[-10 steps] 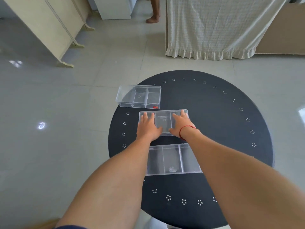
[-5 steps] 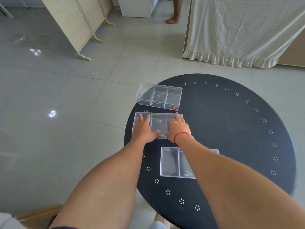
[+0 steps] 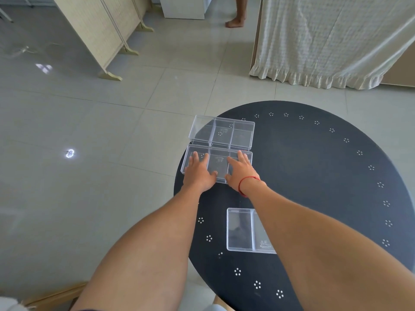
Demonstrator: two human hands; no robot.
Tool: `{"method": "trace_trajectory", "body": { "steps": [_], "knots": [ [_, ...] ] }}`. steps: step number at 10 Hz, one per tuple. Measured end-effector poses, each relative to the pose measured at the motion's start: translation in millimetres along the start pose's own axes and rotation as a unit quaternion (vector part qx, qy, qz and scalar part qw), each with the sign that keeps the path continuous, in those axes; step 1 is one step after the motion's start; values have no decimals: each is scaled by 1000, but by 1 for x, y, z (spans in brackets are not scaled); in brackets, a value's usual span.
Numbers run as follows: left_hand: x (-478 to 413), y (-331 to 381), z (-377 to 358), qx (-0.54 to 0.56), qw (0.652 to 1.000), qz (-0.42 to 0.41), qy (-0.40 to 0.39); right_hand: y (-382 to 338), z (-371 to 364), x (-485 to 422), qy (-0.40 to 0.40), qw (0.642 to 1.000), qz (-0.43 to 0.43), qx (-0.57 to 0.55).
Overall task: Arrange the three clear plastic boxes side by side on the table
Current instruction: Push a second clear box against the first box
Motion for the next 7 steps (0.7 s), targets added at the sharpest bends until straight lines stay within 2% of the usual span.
{"method": "trace_trajectory", "body": {
  "steps": [7],
  "knots": [
    [-15,4,10,1,1000,-3,-17,-3,2,-16,-4,1000,-21,-14]
  ]
}}
Point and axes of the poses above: each hand's wrist, its own x-axis away from the middle knuckle, its own z-axis out of the back of the hand, y = z × x, the point moved 8 cm from there along -x, towards the middle knuckle, and after that the axes turned 15 degrees about x, right-handed, at the moved point
